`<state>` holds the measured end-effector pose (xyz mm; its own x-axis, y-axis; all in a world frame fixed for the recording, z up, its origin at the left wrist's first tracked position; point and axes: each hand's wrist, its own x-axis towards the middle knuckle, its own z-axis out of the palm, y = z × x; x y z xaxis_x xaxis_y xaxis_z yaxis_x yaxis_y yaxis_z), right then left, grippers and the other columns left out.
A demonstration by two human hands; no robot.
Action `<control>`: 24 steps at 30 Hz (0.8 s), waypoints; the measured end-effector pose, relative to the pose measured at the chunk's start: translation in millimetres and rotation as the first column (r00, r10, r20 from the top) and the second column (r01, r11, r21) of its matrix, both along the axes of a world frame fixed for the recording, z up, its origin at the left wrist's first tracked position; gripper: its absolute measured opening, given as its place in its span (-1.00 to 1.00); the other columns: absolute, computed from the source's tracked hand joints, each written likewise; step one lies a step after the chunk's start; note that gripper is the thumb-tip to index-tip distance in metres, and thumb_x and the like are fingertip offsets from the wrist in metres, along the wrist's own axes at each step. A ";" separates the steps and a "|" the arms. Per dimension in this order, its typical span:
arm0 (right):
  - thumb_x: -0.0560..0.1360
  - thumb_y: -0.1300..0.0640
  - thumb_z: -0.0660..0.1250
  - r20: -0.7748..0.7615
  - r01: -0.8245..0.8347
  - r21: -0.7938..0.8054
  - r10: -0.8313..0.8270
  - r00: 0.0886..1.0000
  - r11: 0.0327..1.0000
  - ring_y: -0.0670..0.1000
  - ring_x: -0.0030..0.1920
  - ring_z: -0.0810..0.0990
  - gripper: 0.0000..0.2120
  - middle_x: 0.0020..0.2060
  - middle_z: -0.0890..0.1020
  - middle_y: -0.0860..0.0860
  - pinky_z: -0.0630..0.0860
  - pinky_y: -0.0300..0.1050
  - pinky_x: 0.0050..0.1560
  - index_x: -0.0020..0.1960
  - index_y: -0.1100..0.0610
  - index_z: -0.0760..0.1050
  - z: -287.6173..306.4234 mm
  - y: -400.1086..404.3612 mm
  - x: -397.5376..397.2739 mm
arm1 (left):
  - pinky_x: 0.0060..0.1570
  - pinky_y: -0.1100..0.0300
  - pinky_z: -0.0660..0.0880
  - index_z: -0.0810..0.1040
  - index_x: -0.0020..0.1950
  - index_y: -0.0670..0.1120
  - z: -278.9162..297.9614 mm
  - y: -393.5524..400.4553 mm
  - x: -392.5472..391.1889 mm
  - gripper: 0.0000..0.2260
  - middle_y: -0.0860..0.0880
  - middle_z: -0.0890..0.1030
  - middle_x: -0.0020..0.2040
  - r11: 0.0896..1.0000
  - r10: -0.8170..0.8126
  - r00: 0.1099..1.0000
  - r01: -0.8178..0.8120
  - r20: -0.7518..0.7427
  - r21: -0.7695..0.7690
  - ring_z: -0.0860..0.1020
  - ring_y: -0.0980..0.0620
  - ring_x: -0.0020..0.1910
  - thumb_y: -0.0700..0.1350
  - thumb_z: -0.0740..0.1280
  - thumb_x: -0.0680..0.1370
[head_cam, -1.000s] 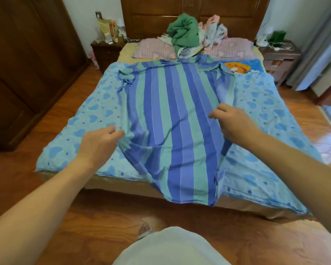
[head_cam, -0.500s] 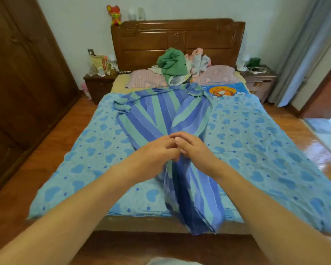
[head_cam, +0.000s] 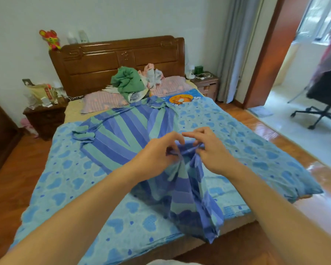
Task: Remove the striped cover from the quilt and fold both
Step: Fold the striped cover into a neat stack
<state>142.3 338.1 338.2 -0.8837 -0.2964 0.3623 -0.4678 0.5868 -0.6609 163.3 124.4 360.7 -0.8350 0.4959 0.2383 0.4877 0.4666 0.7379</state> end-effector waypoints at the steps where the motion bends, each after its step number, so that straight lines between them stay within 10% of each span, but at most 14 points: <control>1: 0.42 0.58 0.16 -0.044 0.123 -0.033 -0.124 0.991 0.992 -0.08 0.02 0.46 -0.37 0.24 0.37 0.05 0.43 -0.25 0.14 0.35 0.09 0.51 -2.9 1.9 0.0 | -0.16 0.20 0.52 0.49 0.07 0.11 1.0 3.1 -2.3 -0.70 0.01 0.64 -0.19 0.996 -0.023 0.989 0.010 0.145 0.094 0.60 0.01 -0.18 -0.24 0.44 0.50; 4: 0.36 0.55 0.25 -0.147 0.435 0.002 -0.430 0.891 0.901 -0.17 0.17 0.38 -0.40 0.45 0.23 0.13 0.31 -0.44 0.12 0.32 0.12 0.54 -22.4 16.3 1.3 | -0.05 0.09 0.57 0.61 0.02 -0.01 -9.1 7.2 -4.6 -0.79 -0.05 0.67 -0.22 0.968 -0.106 0.905 -0.002 0.412 0.253 0.64 -0.05 -0.17 -0.23 0.50 0.45; 7: 0.39 0.38 0.40 0.109 0.602 0.225 -0.634 0.766 0.766 0.20 0.29 0.46 -0.41 0.48 0.15 0.15 0.42 -0.09 0.09 0.39 0.13 0.42 -57.5 49.2 6.8 | -0.02 0.23 0.53 0.66 -0.02 -0.03 -27.0 8.7 -1.0 -0.90 -0.01 0.67 -0.19 0.956 -0.130 0.850 -0.029 0.510 0.293 0.63 0.07 -0.14 -0.22 0.44 0.53; 13: 0.50 0.26 0.27 0.060 0.444 0.797 -0.785 0.617 0.410 0.21 0.17 0.58 -0.74 0.09 0.61 0.21 0.53 -0.01 0.11 0.17 0.23 0.56 -89.2 119.7 18.0 | 0.04 0.21 0.50 0.68 -0.06 0.09 -37.2 2.4 5.3 -0.80 0.11 0.65 -0.14 0.995 -0.090 0.909 0.068 0.406 0.068 0.58 0.05 -0.13 -0.14 0.31 0.64; 17: 0.53 0.24 0.23 0.053 0.386 0.855 -0.798 0.601 0.348 0.18 0.20 0.58 -0.73 0.16 0.61 0.18 0.52 -0.02 0.15 0.21 0.21 0.53 -73.9 157.7 3.0 | 0.04 0.08 0.56 0.67 -0.04 0.15 -29.6 1.6 12.8 -0.84 0.14 0.69 -0.06 0.982 -0.108 0.957 0.146 0.268 -0.124 0.64 0.09 -0.05 -0.09 0.34 0.63; 24: 0.46 0.20 0.35 -0.192 0.702 0.524 -0.736 0.649 0.481 0.28 -0.07 0.57 -0.92 -0.11 0.64 0.24 0.48 -0.01 -0.12 -0.05 0.14 0.56 5.7 183.9 -22.2 | 0.02 0.33 0.55 0.72 -0.03 0.01 5.3 31.6 14.9 -0.84 0.13 0.71 -0.04 0.998 -0.019 0.980 0.008 0.196 0.057 0.65 0.21 0.01 -0.19 0.35 0.61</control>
<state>120.1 522.0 343.9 -0.8876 0.3360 0.3152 0.3028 0.9411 -0.1506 178.1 156.0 366.1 -0.8614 0.4984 0.0981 0.3371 0.4164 0.8444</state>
